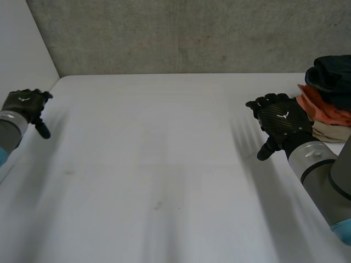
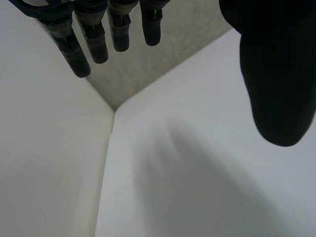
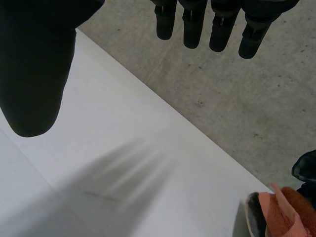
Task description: Fold the laundry.
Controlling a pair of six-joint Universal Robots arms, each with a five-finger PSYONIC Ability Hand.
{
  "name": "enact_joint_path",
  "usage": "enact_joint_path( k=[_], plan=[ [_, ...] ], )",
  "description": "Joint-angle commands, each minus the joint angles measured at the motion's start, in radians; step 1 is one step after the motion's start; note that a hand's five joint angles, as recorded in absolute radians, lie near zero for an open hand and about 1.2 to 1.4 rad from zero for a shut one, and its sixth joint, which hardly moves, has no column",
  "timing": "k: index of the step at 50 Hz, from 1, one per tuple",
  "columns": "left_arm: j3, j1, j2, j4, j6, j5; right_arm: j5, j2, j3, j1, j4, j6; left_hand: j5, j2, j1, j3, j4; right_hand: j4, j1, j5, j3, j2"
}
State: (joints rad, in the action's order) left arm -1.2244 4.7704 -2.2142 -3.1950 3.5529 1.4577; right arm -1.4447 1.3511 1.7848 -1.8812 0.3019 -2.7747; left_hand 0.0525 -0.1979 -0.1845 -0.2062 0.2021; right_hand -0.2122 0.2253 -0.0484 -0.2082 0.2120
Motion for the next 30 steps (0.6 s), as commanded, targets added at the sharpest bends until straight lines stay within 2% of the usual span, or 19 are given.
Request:
enact_joint_path(
  k=[1, 3, 6, 8, 12, 16, 19, 23, 27, 28, 30],
  plan=[
    [-0.107, 0.057, 0.128, 0.17, 0.064, 0.119, 0.001, -0.004, -0.004, -0.001, 0.0, 0.001, -0.052, 0.023, 0.01, 0.032, -0.028, 0.038, -0.051, 0.048, 0.034, -0.038],
    [-0.138, 0.062, 0.148, 0.173, 0.072, 0.122, 0.001, -0.007, -0.004, -0.004, 0.0, 0.003, -0.052, 0.023, 0.01, 0.032, -0.028, 0.038, -0.051, 0.048, 0.034, -0.038],
    [-0.208, 0.066, 0.188, 0.15, 0.069, 0.084, 0.0, -0.015, -0.004, -0.012, 0.0, 0.009, -0.052, 0.023, 0.01, 0.032, -0.028, 0.038, -0.051, 0.048, 0.034, -0.038],
    [-0.259, 0.062, 0.214, 0.095, 0.055, 0.017, -0.002, -0.016, -0.004, -0.015, 0.0, 0.01, -0.052, 0.023, 0.01, 0.032, -0.028, 0.038, -0.051, 0.048, 0.034, -0.038],
    [-0.308, 0.049, 0.255, -0.026, 0.011, -0.065, 0.001, -0.012, -0.005, -0.012, 0.002, 0.006, -0.052, 0.023, 0.01, 0.032, -0.028, 0.038, -0.051, 0.048, 0.034, -0.038],
    [-0.308, 0.026, 0.324, -0.095, -0.084, -0.056, 0.004, 0.005, -0.018, 0.003, 0.005, 0.0, -0.052, 0.023, 0.01, 0.032, -0.028, 0.038, -0.051, 0.048, 0.034, -0.038],
    [-0.296, 0.006, 0.382, -0.098, -0.15, -0.054, 0.006, 0.023, -0.031, 0.016, 0.0, -0.012, -0.052, 0.023, 0.01, 0.032, -0.028, 0.038, -0.051, 0.048, 0.034, -0.038],
    [-0.268, -0.072, 0.496, -0.059, -0.265, -0.053, 0.0, 0.072, -0.079, 0.028, -0.029, -0.057, -0.052, 0.023, 0.01, 0.032, -0.028, 0.038, -0.051, 0.048, 0.034, -0.038],
    [-0.245, -0.19, 0.573, 0.085, -0.312, -0.034, 0.003, 0.117, -0.133, 0.053, -0.124, -0.115, -0.052, 0.023, 0.01, 0.032, -0.028, 0.038, -0.051, 0.048, 0.034, -0.038],
    [-0.236, -0.249, 0.602, 0.149, -0.324, -0.013, 0.004, 0.132, -0.159, 0.071, -0.17, -0.143, -0.052, 0.023, 0.01, 0.032, -0.028, 0.038, -0.051, 0.048, 0.034, -0.038],
    [-0.231, -0.303, 0.626, 0.21, -0.336, 0.021, 0.007, 0.146, -0.185, 0.086, -0.219, -0.176, -0.052, 0.023, 0.01, 0.032, -0.028, 0.038, -0.051, 0.048, 0.034, -0.038]
  ],
)
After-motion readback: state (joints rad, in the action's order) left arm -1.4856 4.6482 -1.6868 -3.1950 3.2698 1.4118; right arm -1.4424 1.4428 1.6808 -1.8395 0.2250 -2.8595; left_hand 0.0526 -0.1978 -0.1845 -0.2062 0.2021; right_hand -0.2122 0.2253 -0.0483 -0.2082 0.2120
